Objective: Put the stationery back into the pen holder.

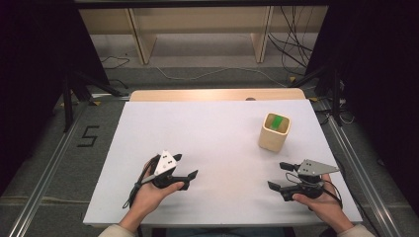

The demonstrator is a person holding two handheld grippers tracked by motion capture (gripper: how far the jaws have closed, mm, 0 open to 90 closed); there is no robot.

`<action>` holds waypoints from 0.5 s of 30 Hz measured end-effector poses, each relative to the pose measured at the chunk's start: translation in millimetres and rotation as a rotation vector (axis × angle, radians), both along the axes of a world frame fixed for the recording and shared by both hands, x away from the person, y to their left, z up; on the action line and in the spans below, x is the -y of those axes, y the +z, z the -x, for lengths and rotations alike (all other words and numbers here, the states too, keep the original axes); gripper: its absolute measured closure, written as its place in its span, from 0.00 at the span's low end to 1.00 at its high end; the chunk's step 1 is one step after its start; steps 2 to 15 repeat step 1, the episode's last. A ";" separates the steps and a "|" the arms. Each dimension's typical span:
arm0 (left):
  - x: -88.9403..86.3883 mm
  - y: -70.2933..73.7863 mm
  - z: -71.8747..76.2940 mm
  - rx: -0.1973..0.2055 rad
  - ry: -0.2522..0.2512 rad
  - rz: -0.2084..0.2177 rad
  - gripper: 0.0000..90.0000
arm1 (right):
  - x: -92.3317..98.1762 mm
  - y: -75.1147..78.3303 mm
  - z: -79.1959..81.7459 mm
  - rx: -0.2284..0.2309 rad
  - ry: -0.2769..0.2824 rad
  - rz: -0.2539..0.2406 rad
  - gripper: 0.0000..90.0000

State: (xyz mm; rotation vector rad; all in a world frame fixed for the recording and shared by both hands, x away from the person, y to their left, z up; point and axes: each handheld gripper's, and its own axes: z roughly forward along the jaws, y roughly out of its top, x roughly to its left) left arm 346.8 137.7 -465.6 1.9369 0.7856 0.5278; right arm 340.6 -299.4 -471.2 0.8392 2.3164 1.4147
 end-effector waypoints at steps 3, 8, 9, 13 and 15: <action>-1.1 -1.2 2.5 -0.002 0.001 -0.001 0.23 | 0.0 0.1 0.0 0.001 0.001 0.000 0.18; -1.1 -1.2 2.5 -0.002 0.001 -0.001 0.23 | 0.0 0.1 0.0 0.001 0.001 0.000 0.18; -1.1 -1.2 2.5 -0.002 0.001 -0.001 0.23 | 0.0 0.1 0.0 0.001 0.001 0.000 0.18; -1.1 -1.2 2.5 -0.002 0.001 -0.001 0.23 | 0.0 0.1 0.0 0.001 0.001 0.000 0.18; -1.1 -1.2 2.5 -0.002 0.001 -0.001 0.23 | 0.0 0.1 0.0 0.001 0.001 0.000 0.18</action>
